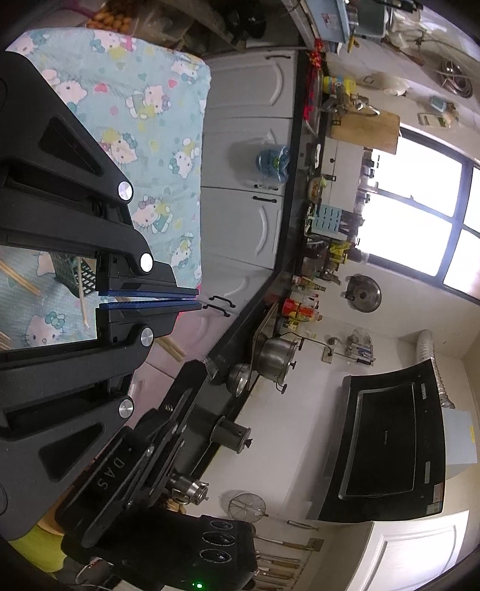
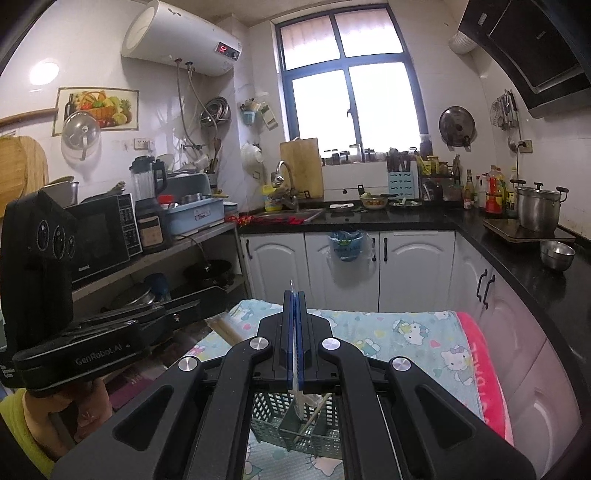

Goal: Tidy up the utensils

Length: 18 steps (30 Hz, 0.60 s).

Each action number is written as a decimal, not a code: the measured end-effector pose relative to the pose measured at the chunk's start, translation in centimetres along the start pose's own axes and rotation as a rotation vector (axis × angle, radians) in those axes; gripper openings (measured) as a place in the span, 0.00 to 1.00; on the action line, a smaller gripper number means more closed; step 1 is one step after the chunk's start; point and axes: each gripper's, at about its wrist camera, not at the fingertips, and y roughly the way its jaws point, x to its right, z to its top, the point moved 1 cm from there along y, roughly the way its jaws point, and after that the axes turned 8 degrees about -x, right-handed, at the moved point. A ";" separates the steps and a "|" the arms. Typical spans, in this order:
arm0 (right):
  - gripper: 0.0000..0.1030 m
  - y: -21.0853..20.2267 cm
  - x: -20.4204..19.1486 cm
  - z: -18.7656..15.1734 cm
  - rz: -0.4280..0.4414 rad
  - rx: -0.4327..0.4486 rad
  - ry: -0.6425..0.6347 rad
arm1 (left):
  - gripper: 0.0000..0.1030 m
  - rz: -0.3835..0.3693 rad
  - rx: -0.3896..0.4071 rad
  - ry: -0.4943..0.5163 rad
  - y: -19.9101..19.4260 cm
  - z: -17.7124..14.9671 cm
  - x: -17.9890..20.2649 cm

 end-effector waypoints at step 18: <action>0.01 3.6 1.8 -3.2 0.011 -0.030 0.061 | 0.00 -0.021 -0.060 -0.056 3.8 -2.0 -2.1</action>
